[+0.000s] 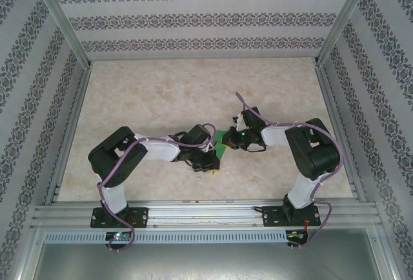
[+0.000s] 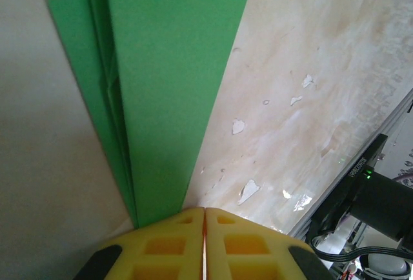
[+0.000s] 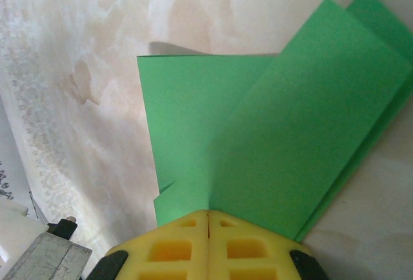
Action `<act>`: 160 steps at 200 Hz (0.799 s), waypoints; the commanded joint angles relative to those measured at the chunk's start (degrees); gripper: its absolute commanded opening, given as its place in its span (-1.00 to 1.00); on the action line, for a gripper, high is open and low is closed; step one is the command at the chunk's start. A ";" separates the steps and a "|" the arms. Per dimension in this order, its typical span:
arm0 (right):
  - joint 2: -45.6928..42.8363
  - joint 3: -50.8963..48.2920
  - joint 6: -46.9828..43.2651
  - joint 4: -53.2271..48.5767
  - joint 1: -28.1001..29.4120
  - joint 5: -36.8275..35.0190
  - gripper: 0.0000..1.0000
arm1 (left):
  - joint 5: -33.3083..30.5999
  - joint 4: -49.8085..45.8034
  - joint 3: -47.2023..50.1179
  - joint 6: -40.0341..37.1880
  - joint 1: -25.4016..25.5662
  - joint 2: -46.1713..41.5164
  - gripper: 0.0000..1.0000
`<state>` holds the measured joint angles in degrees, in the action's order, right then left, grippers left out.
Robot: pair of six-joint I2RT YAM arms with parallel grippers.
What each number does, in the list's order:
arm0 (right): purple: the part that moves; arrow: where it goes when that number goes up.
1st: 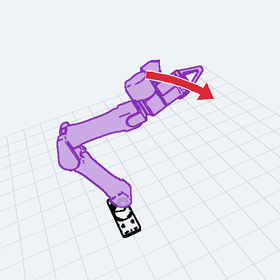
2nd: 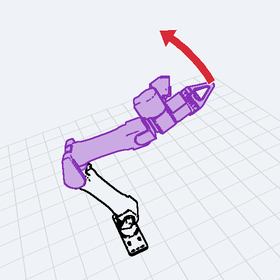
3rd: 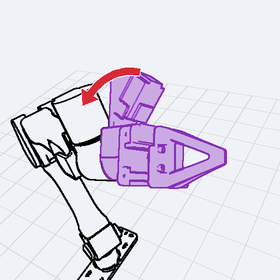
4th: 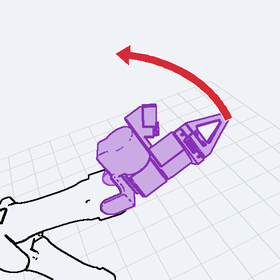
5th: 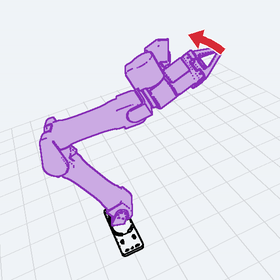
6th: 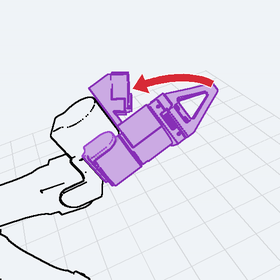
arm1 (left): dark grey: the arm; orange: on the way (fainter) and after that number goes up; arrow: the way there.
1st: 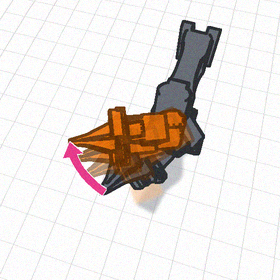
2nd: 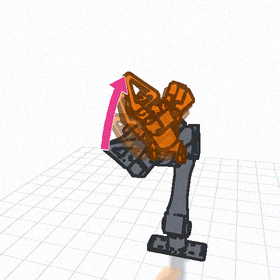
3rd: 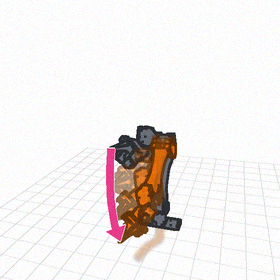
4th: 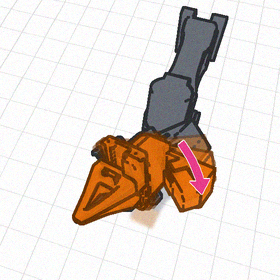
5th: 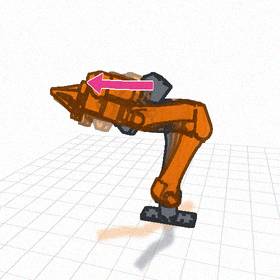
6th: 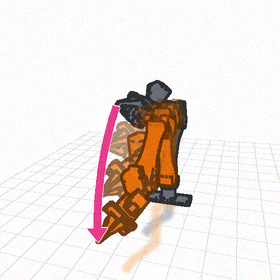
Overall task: Fold a paper plane with a square sheet of paper (fold left side to right side)
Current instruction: Fold the wing for the fifth time at the center of the table.
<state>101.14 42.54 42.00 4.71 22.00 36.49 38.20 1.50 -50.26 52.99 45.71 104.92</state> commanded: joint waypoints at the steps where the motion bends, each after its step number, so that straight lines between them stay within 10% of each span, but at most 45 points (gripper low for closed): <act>1: 3.92 -1.37 -1.92 -8.17 0.50 -6.77 -1.00 | 0.81 0.33 1.78 1.06 0.80 1.08 -0.84; 160: 3.81 -0.44 -2.90 -10.82 0.50 -8.37 -1.00 | -2.60 0.22 8.73 4.22 5.16 -8.26 -0.85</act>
<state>101.45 44.05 40.47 1.50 22.04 36.36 36.84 8.71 -41.19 57.54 50.35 99.55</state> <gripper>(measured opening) 0.047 0.078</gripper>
